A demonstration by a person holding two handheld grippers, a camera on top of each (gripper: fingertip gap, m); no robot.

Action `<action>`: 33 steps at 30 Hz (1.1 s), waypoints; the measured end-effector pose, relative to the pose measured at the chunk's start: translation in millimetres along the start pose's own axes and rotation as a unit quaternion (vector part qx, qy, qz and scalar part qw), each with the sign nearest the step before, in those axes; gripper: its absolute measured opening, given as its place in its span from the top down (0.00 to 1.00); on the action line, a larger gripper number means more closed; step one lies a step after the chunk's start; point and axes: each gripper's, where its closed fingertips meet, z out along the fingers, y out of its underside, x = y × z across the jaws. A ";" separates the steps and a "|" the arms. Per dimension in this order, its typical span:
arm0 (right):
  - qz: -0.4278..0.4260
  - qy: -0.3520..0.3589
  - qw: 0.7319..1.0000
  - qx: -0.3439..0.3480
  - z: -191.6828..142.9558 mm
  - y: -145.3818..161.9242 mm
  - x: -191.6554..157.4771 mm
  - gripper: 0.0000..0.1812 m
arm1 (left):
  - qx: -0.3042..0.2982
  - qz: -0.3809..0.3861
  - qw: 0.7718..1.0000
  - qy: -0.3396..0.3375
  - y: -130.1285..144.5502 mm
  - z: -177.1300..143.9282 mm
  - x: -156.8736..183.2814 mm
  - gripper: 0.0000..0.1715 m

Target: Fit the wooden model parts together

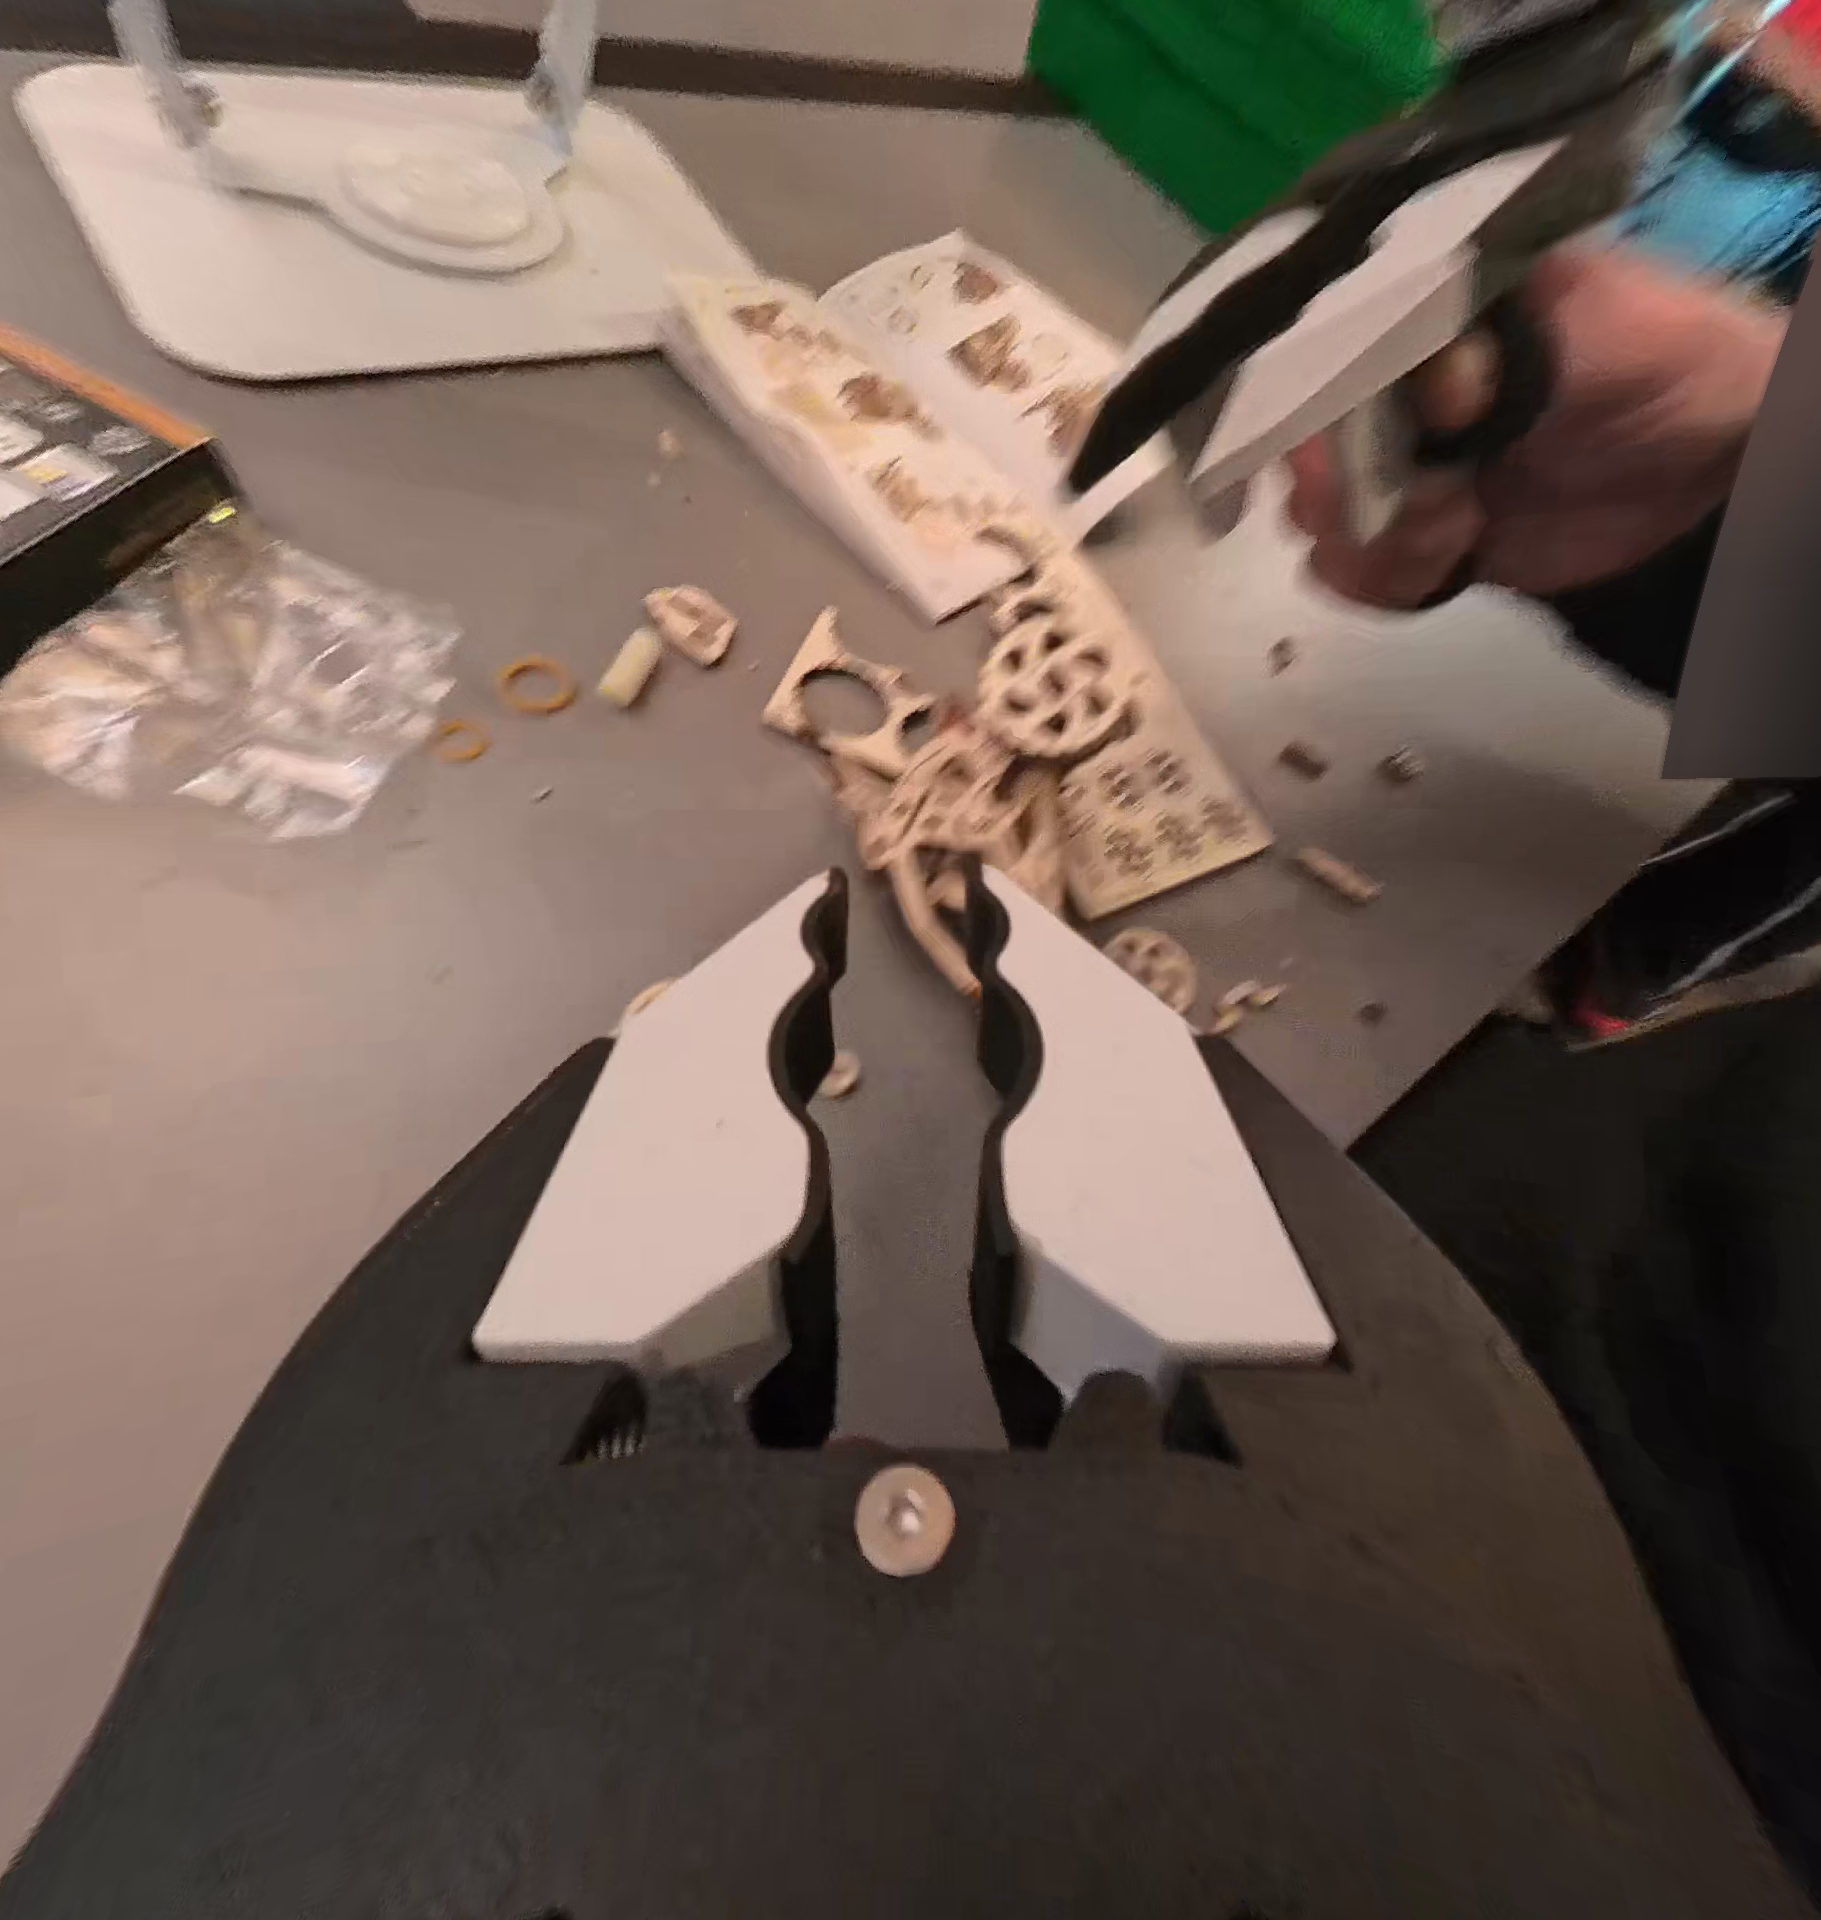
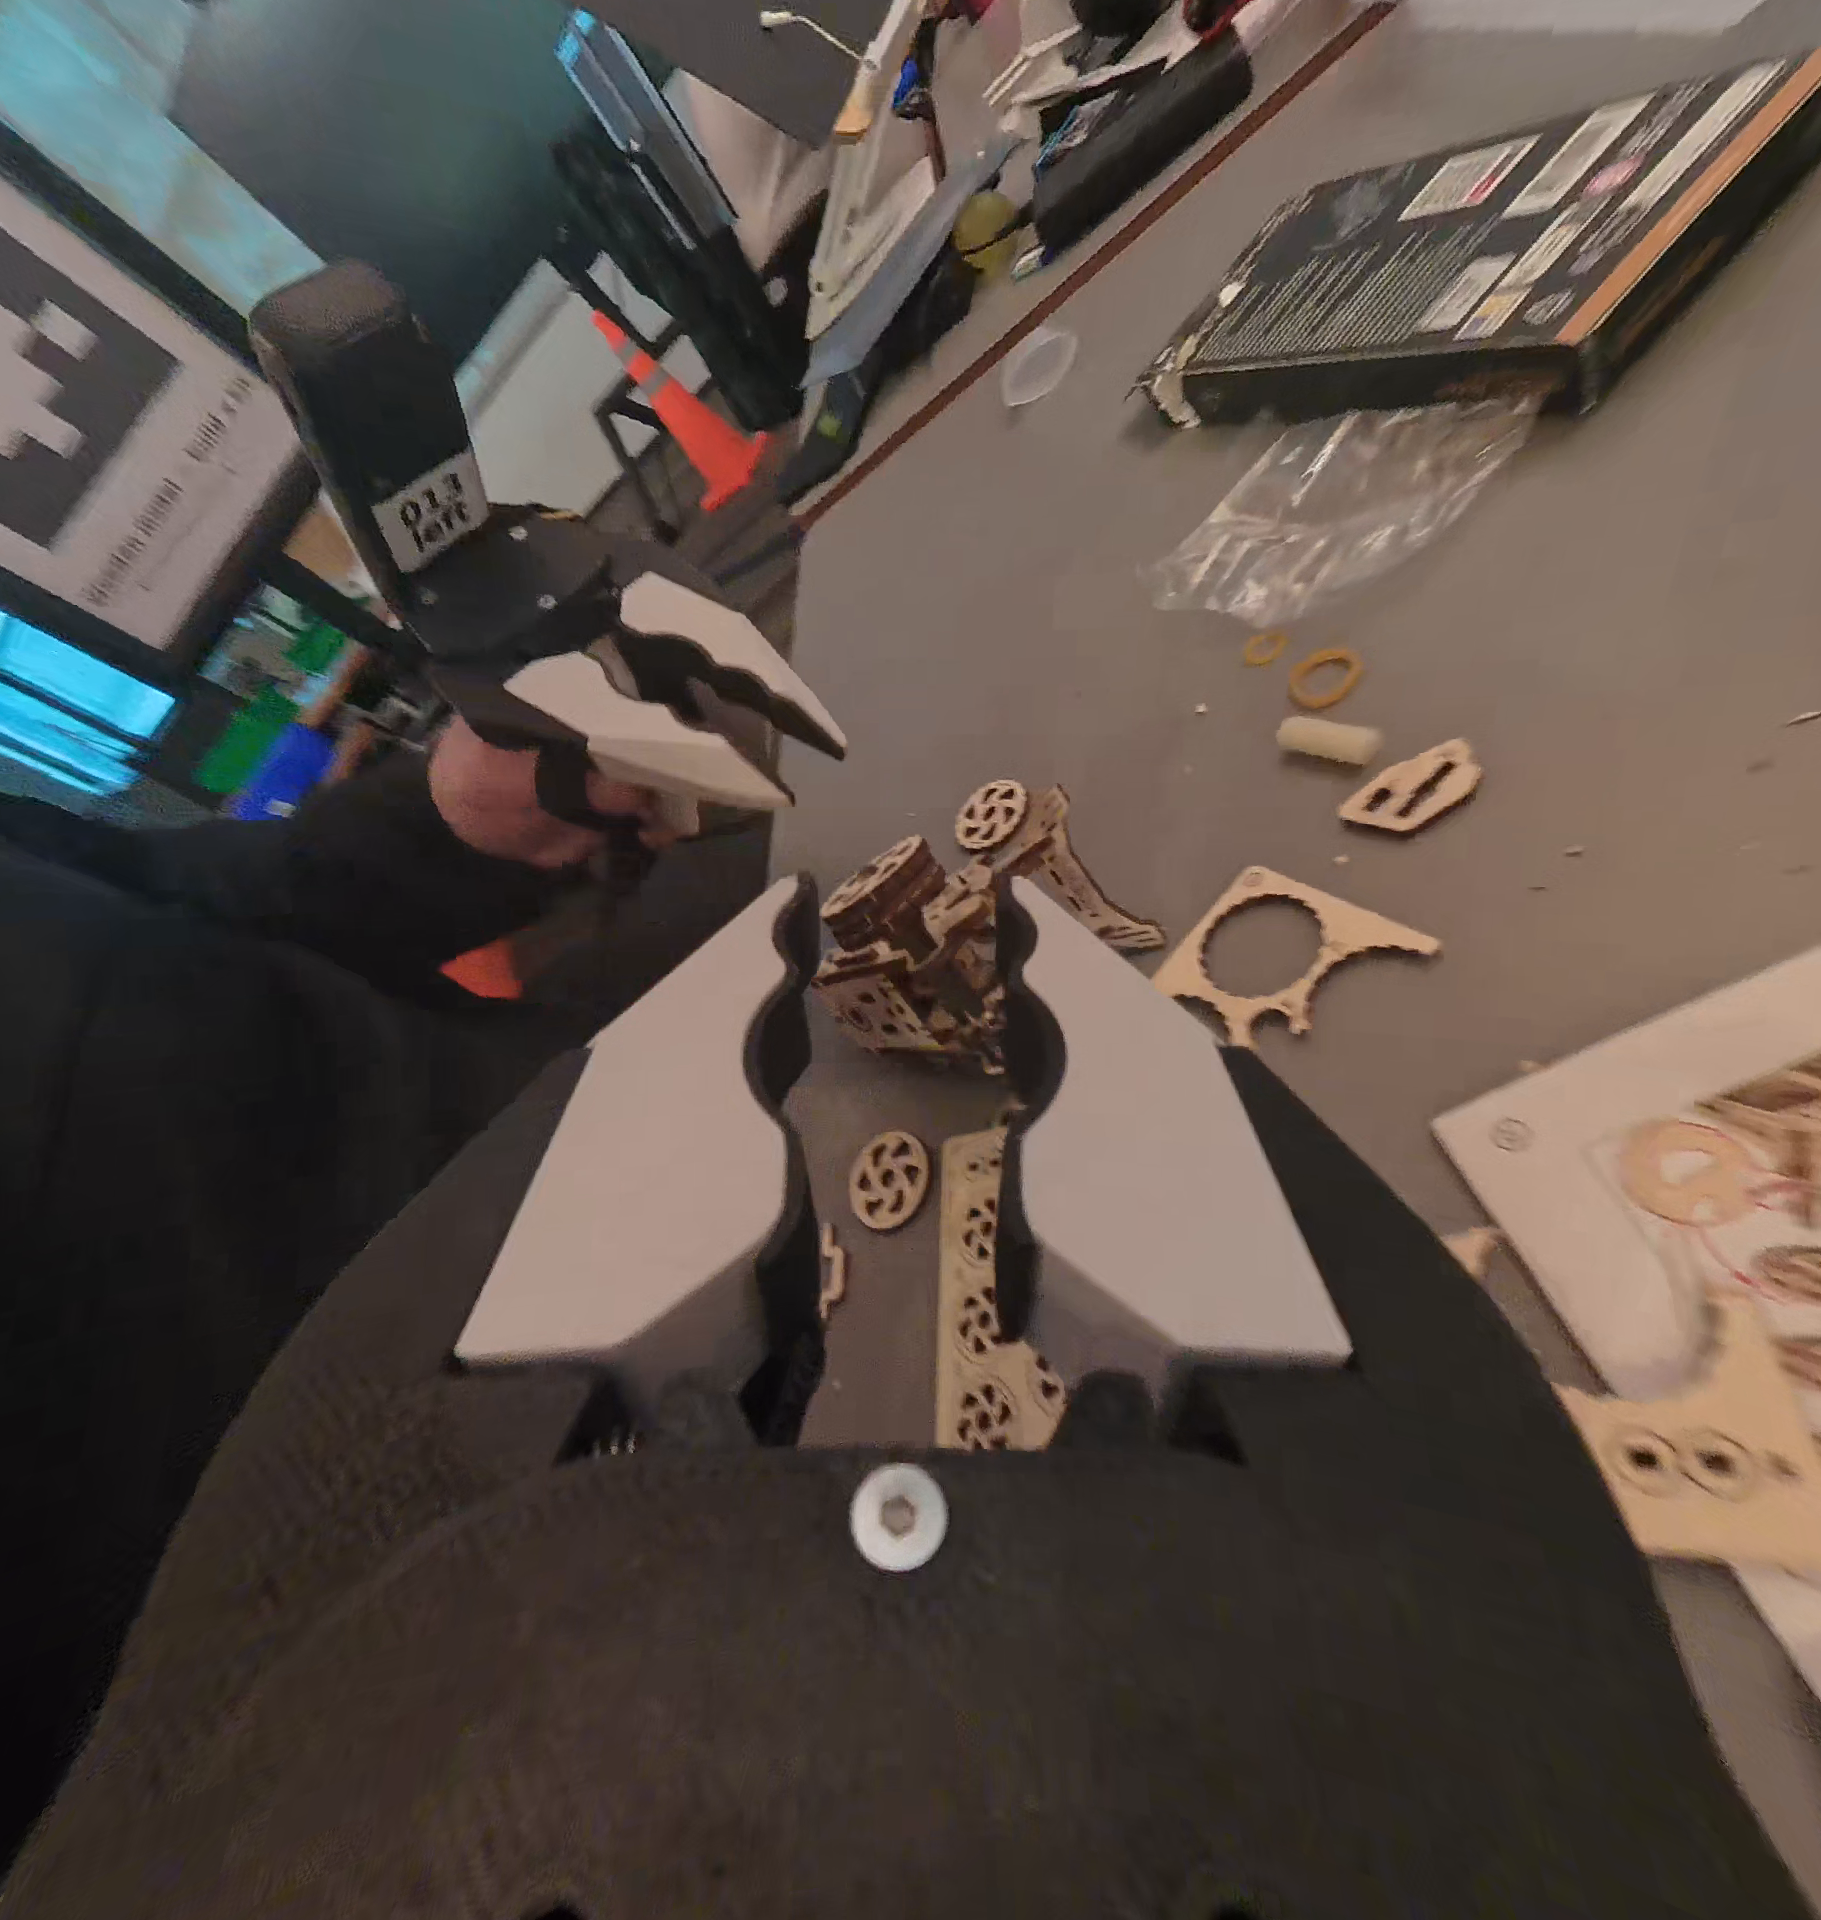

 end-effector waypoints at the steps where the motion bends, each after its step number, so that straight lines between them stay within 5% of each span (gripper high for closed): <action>1: -0.020 0.015 1.000 0.000 -6.3 0.6 -0.1 0.83 | -0.017 0.011 1.000 -0.024 8.5 -5.1 -10.9 0.89; 5: -0.053 0.050 0.997 0.002 -27.9 8.4 0.5 0.85 | -0.080 0.031 0.994 -0.073 39.7 -8.2 -41.0 0.89; 13: -0.050 0.073 0.996 0.013 -40.7 29.3 4.7 0.89 | -0.150 0.131 0.979 -0.038 69.9 28.0 -17.1 0.90; 21: -0.057 0.068 0.996 0.016 -35.3 27.4 6.1 0.91 | -0.136 0.106 0.984 -0.045 71.8 31.4 -18.7 0.96; 29: -0.067 0.042 0.997 0.026 -11.1 18.1 5.6 0.92 | 0.027 0.076 0.996 0.026 -26.4 18.1 17.7 0.96; 33: -0.071 0.021 0.997 0.021 2.5 18.1 4.8 0.92 | 0.035 0.085 0.994 0.058 -39.3 35.7 42.7 0.96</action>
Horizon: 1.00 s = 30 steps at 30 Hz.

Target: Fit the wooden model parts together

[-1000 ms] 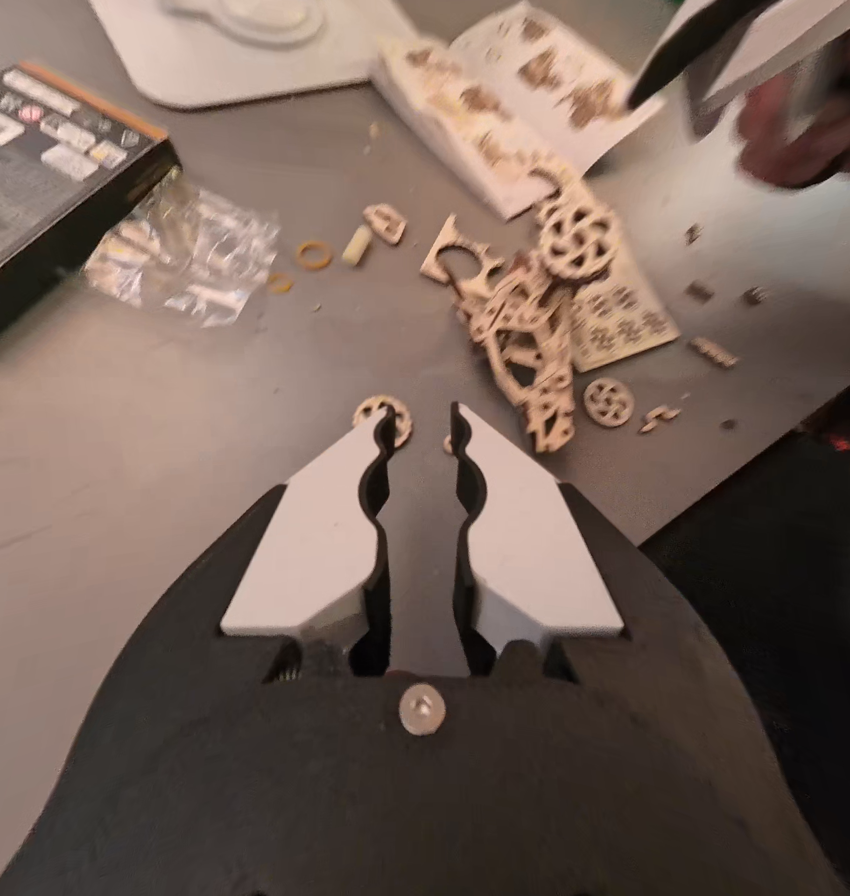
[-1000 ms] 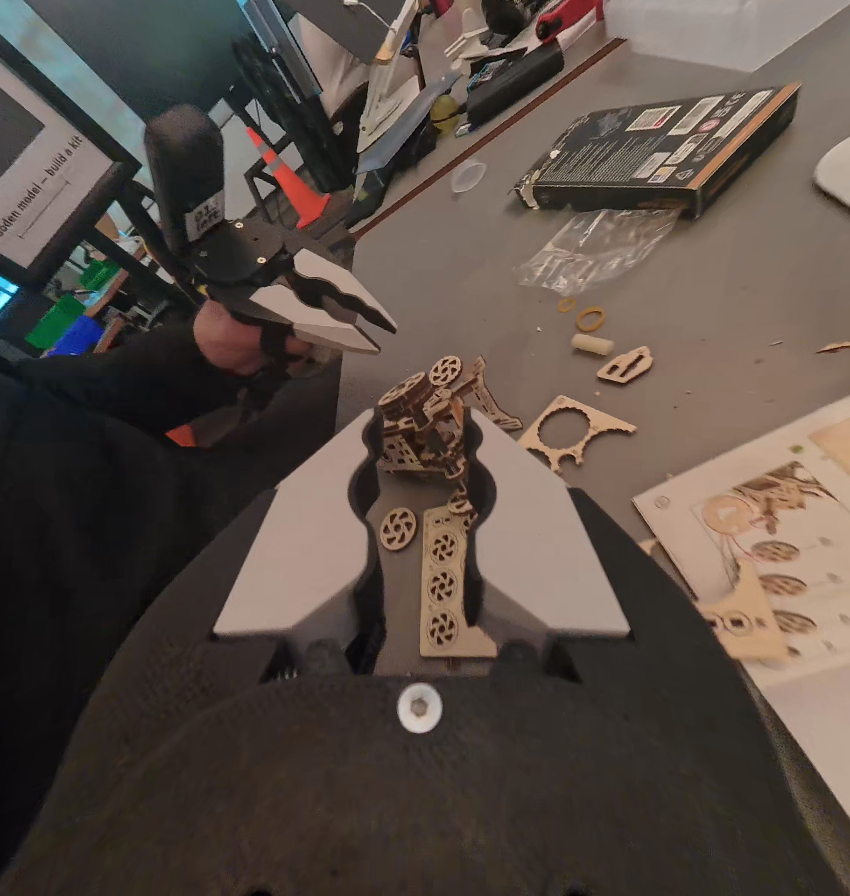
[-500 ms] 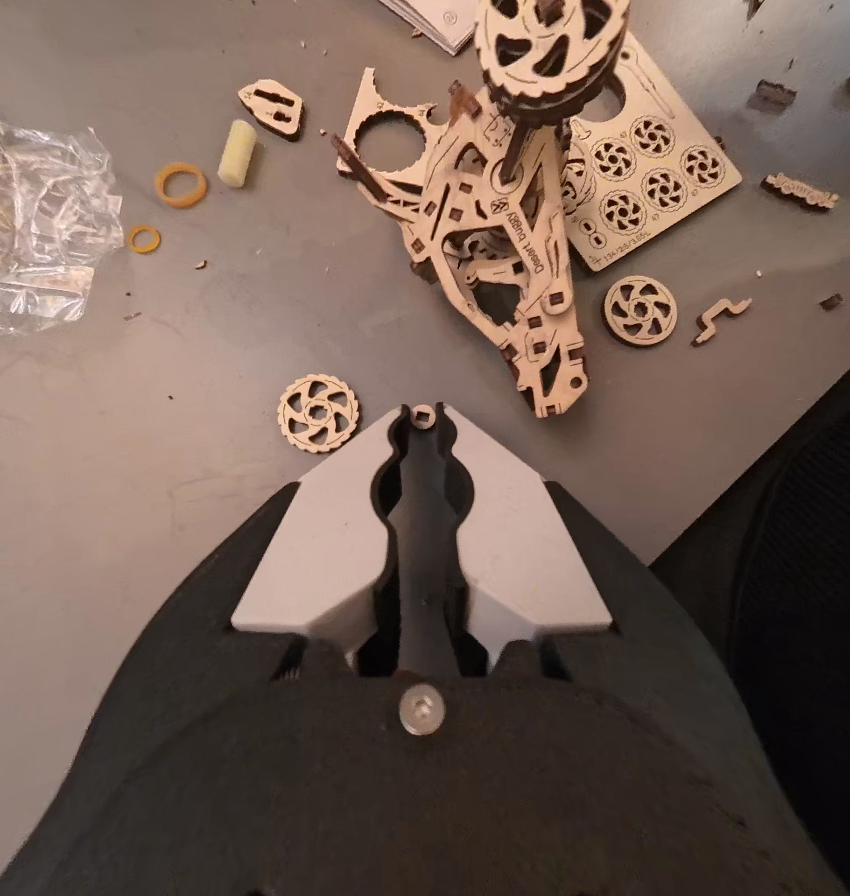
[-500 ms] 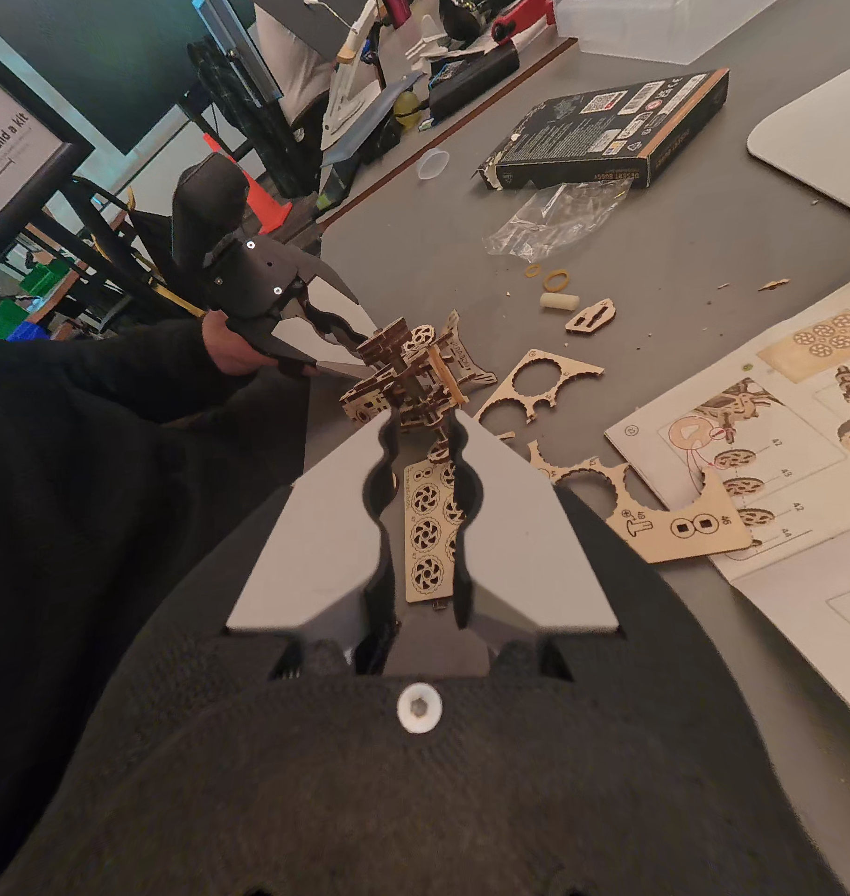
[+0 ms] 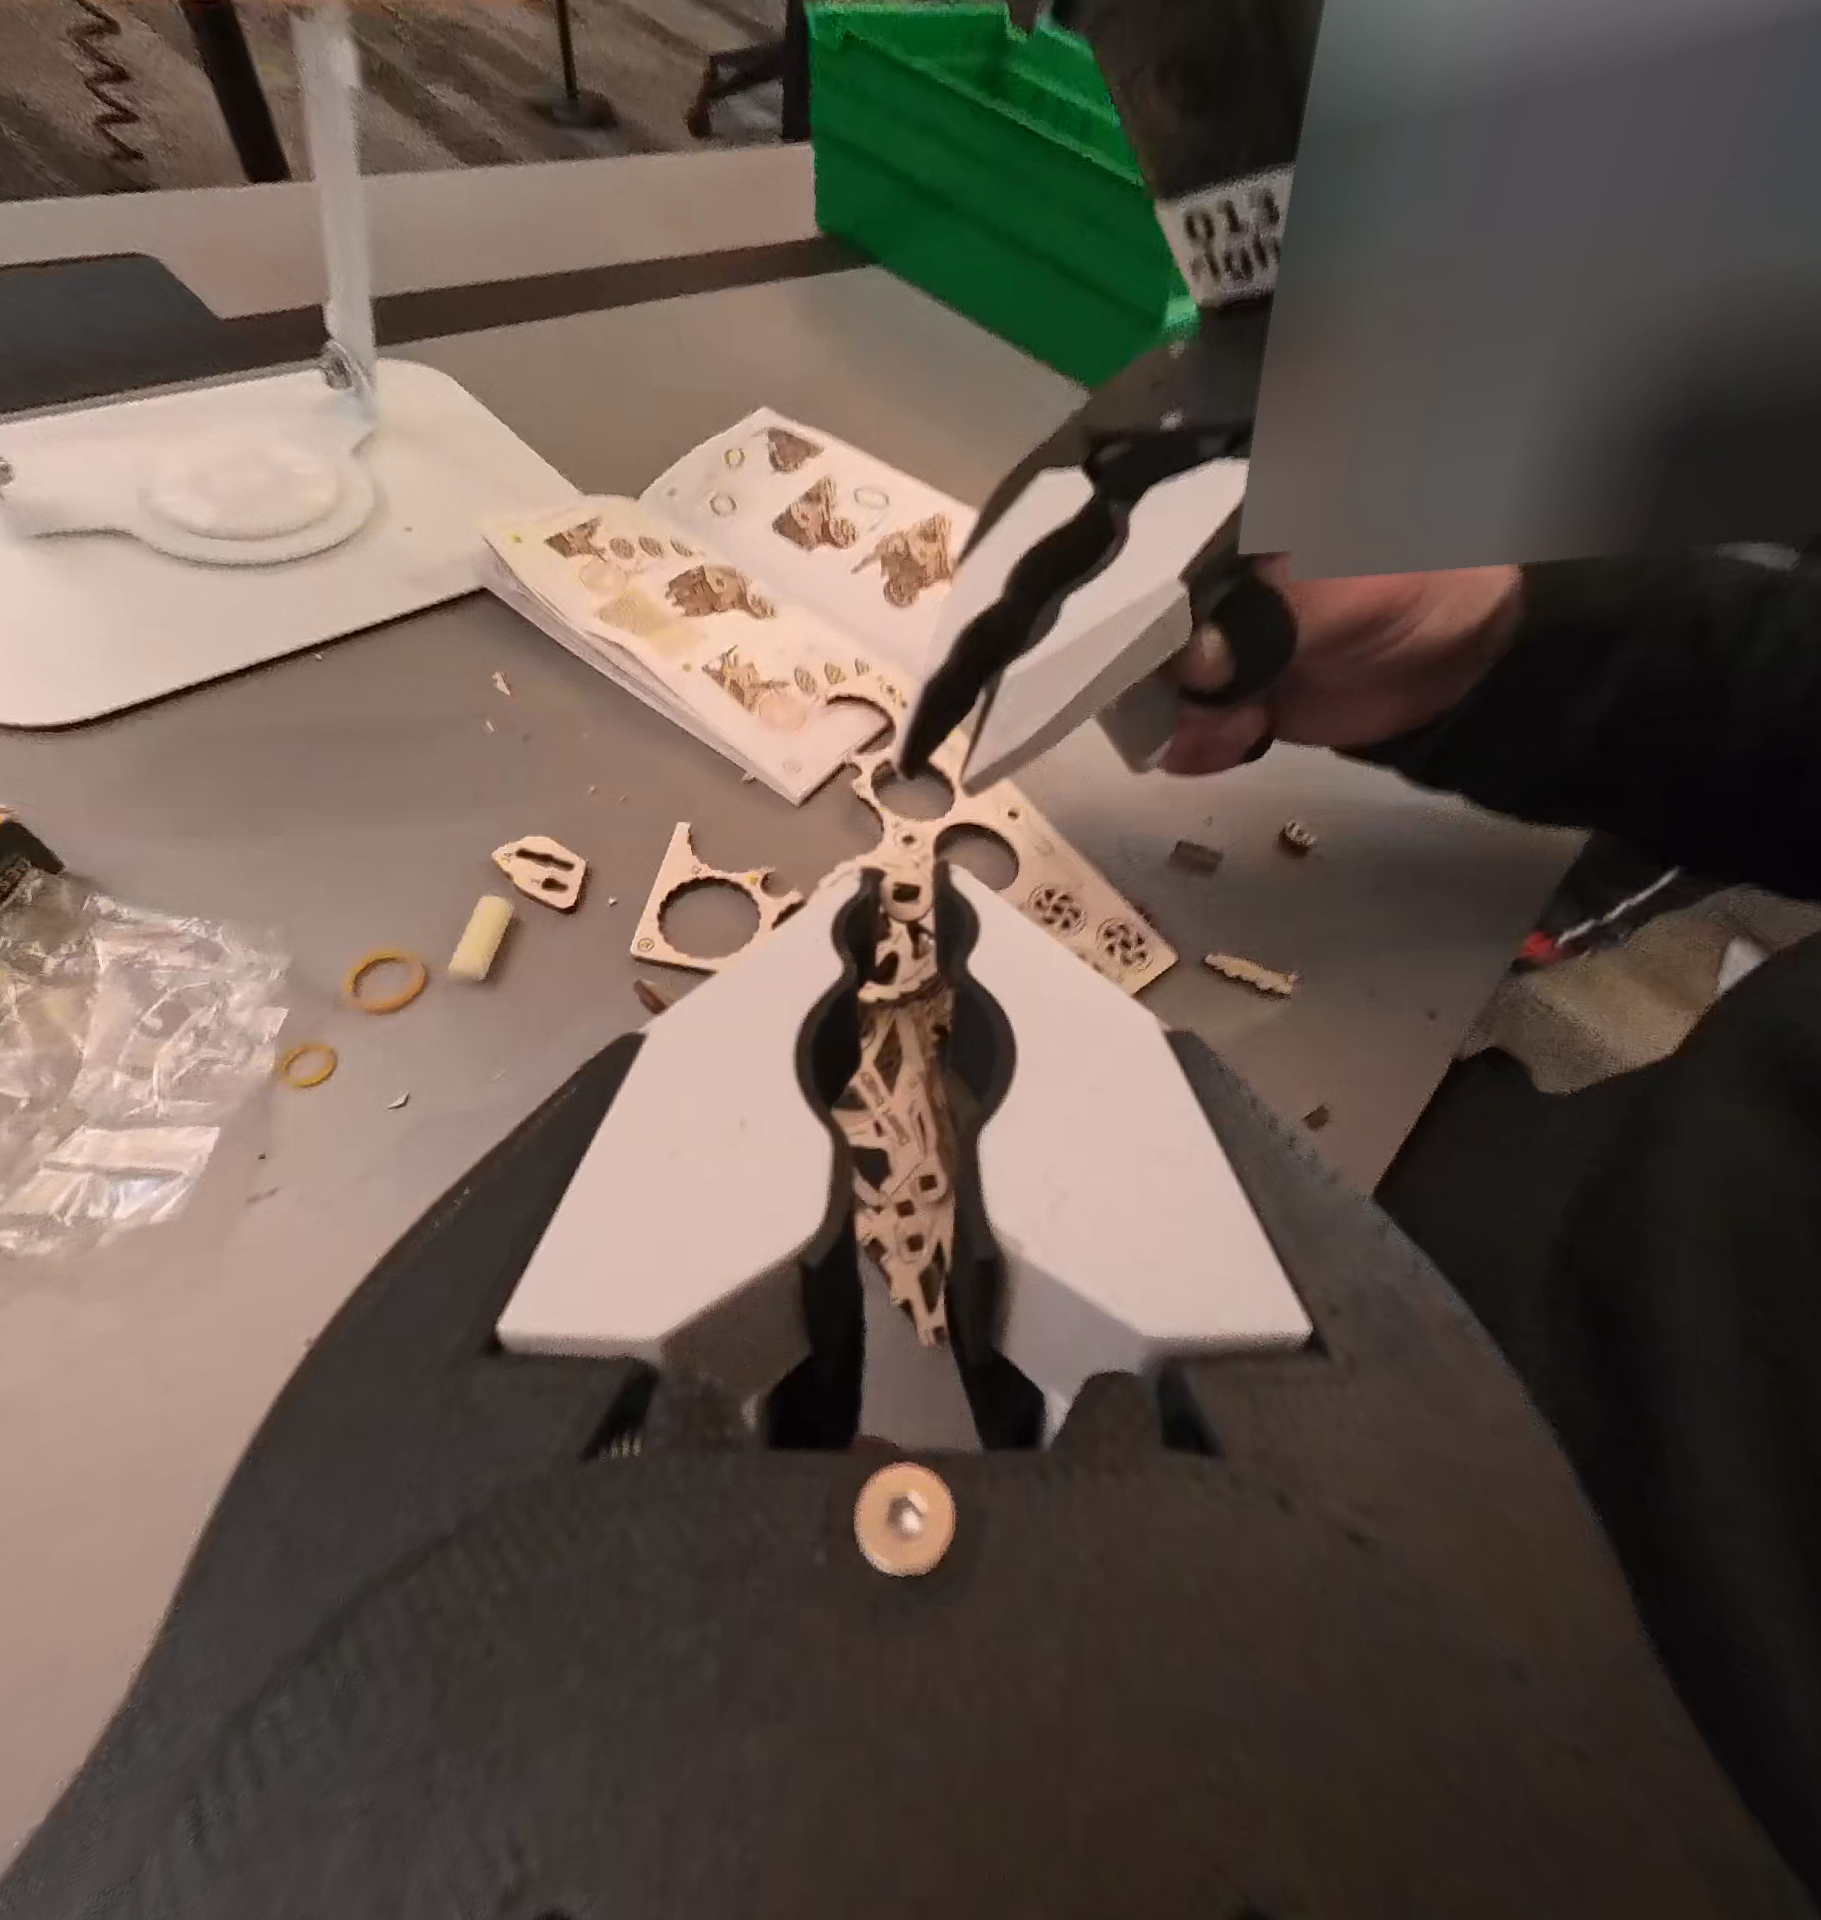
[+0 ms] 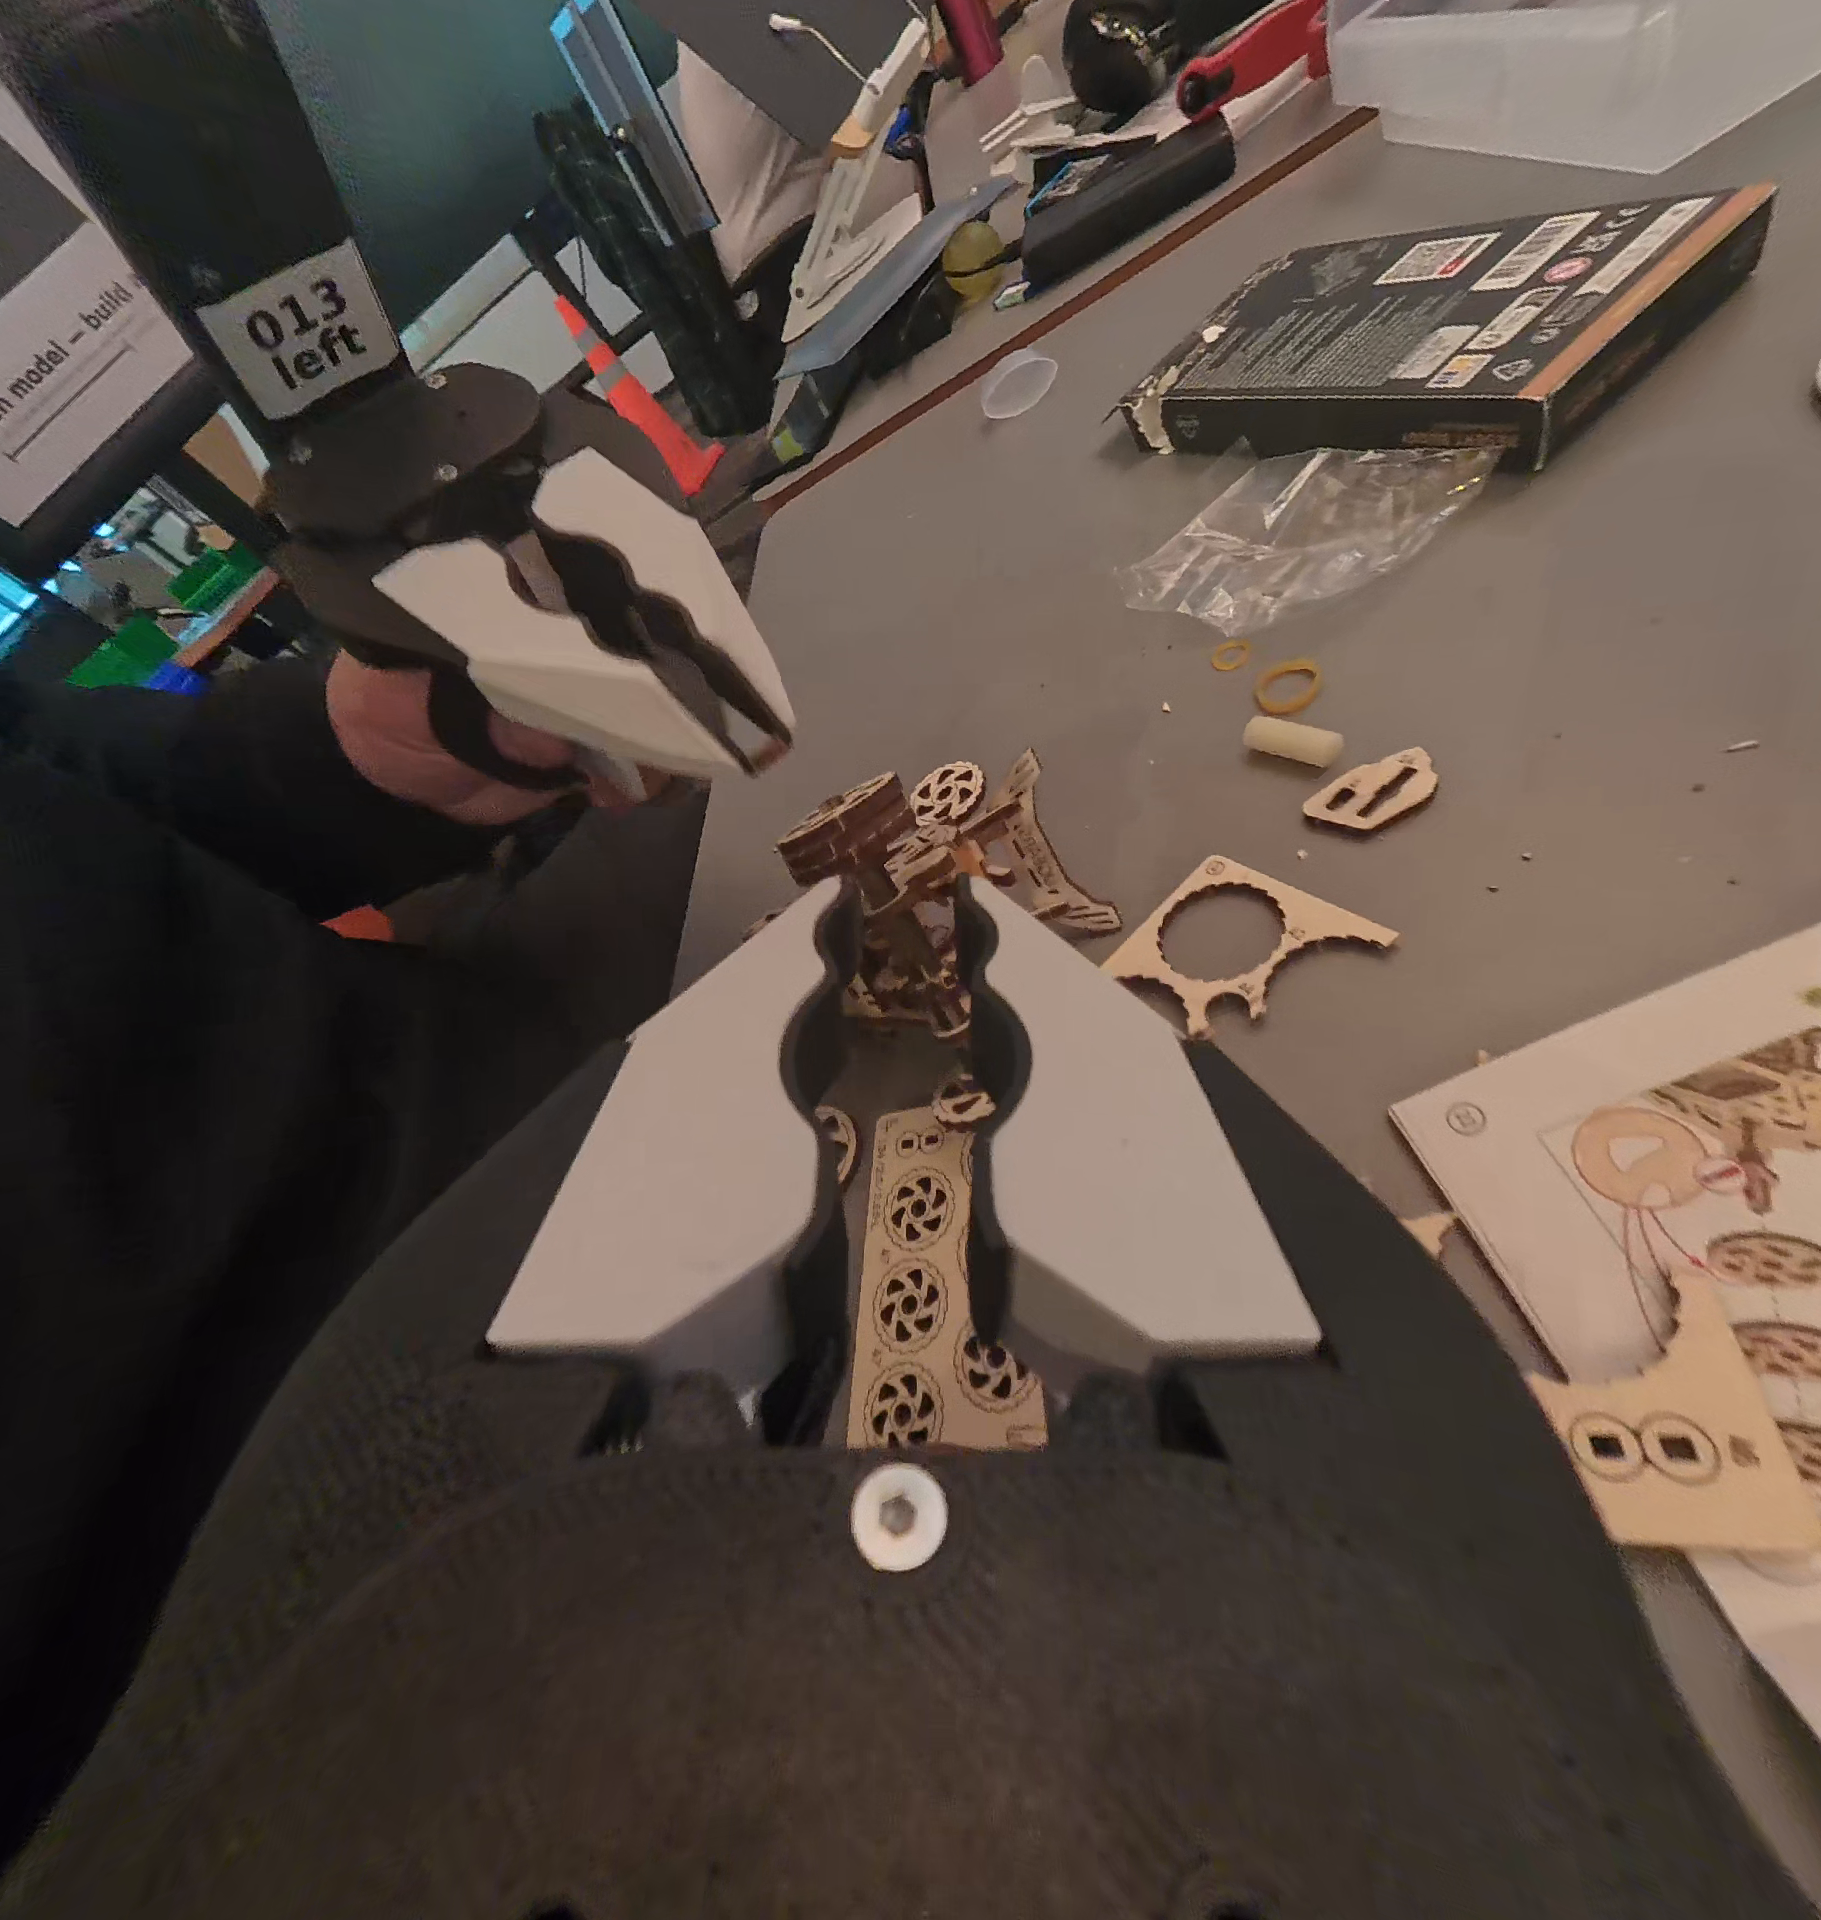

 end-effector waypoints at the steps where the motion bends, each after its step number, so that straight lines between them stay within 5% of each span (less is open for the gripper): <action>1: 0.003 -0.007 1.000 0.003 1.6 -0.8 -0.1 0.92 | -0.015 0.021 1.000 -0.010 5.2 3.6 -1.9 0.96; 21: 0.030 -0.058 0.997 -0.038 18.1 12.0 -4.5 0.91 | 0.004 0.203 0.969 0.138 10.8 9.3 2.0 0.96; 30: 0.021 -0.070 0.997 -0.026 22.2 14.9 -7.3 0.92 | -0.044 0.269 0.941 0.199 10.3 7.3 -2.7 0.96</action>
